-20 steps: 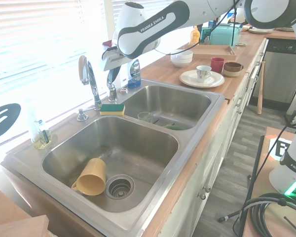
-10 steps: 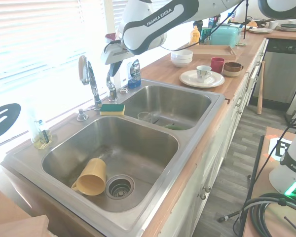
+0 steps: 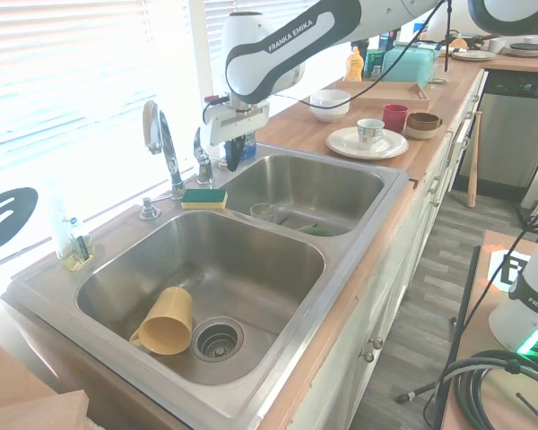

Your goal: Turn on the faucet

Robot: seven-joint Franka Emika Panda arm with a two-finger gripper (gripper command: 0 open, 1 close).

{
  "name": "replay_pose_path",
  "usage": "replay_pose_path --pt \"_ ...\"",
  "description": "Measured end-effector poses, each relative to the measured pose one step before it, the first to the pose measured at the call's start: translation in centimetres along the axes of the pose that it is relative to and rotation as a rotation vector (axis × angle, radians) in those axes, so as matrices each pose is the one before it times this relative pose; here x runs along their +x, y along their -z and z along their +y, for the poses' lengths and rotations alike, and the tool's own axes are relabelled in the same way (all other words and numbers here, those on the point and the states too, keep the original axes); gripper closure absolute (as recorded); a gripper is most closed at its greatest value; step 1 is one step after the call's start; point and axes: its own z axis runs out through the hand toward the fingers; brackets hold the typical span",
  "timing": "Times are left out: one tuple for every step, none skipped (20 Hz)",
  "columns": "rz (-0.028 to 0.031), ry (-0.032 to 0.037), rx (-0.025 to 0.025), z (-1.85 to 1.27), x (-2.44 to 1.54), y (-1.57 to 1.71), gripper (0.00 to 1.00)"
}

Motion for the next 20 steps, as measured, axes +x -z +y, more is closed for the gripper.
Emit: replay_pose_path --pt "-0.02079 -0.00269 -0.02340 0.589 -0.477 -0.729 1.00" --pt "-0.02007 -0.00336 -0.02094 0.758 -0.532 -0.754 1.00" --pt "-0.01733 -0.00275 -0.01839 0.841 -0.583 -0.580 1.00" --pt "-0.01477 -0.00132 -0.01719 0.967 -0.678 -0.364 1.00" --pt "-0.01007 -0.00106 -0.01127 0.947 -0.658 -0.097 1.00" --pt "-0.00806 -0.00098 -0.00822 0.997 -0.698 0.078 1.00" --pt "-0.00491 -0.00086 -0.00383 0.985 -0.689 0.302 1.00" --pt "-0.00429 -0.00139 -0.00278 1.051 -0.701 0.283 1.00" --pt "-0.00355 -0.00138 -0.00312 1.100 -0.691 0.168 1.00" --pt "-0.00179 -0.00099 -0.00175 1.166 -0.707 0.199 1.00" --pt "0.00008 -0.00007 -0.00060 1.225 -0.685 0.187 1.00" --pt "0.00140 0.00130 0.00039 1.244 -0.691 0.181 1.00" --pt "0.00328 0.00305 0.00290 1.276 -0.732 0.147 1.00" --pt "0.00230 0.00398 0.00331 1.298 -0.793 0.169 1.00" --pt "0.00291 0.00480 0.00674 1.274 -0.832 0.212 1.00" --pt "0.00315 0.00384 0.00721 1.303 -0.855 0.185 1.00" --pt "0.00415 0.00393 0.00777 1.240 -0.804 0.157 0.00" --pt "0.00271 0.00147 0.00500 1.150 -0.736 0.192 0.00" --pt "0.00387 -0.00019 0.00595 0.928 -0.571 0.254 0.00" --pt "0.00304 0.00053 0.00517 0.732 -0.433 0.165 0.00"
